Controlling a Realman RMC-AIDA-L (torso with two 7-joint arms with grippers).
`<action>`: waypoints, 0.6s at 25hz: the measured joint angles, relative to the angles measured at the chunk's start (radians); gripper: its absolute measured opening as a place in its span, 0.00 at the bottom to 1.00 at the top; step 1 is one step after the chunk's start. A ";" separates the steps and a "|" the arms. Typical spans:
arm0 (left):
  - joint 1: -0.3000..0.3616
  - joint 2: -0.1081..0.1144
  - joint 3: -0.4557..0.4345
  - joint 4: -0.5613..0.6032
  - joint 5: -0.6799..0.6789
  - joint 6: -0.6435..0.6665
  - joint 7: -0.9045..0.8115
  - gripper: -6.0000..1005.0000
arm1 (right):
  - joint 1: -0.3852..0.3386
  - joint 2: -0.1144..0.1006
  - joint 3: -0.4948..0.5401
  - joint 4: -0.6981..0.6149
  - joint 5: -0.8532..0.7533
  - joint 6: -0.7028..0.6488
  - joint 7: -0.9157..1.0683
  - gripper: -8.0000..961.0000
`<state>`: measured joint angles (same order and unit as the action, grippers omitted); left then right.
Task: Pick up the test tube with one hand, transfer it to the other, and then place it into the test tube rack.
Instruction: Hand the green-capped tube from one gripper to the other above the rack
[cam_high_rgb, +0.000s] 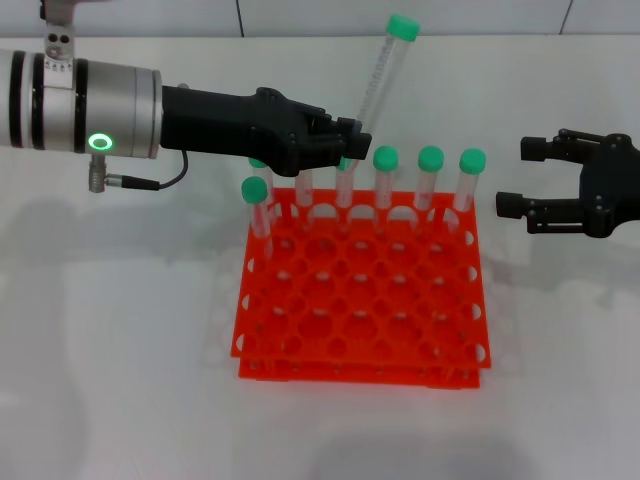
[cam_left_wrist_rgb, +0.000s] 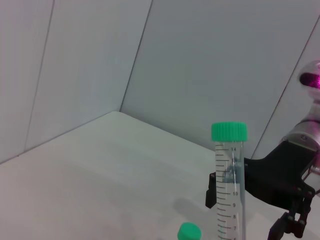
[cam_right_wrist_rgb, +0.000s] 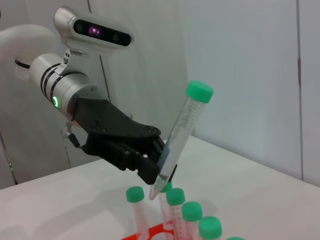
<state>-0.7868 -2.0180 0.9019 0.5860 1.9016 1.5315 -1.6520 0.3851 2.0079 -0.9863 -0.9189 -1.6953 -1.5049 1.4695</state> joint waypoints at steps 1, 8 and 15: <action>0.000 0.001 0.000 0.000 0.001 0.001 0.000 0.24 | 0.000 0.000 0.001 0.000 0.001 0.000 0.000 0.90; 0.000 0.001 0.003 0.001 0.008 0.003 0.000 0.24 | -0.006 0.000 0.051 -0.002 0.013 -0.023 0.000 0.90; -0.001 -0.002 0.003 0.002 0.010 0.012 0.006 0.25 | -0.010 0.001 0.103 -0.004 0.052 -0.056 0.004 0.89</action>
<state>-0.7881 -2.0200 0.9051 0.5884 1.9119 1.5431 -1.6462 0.3749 2.0085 -0.8831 -0.9228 -1.6435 -1.5611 1.4734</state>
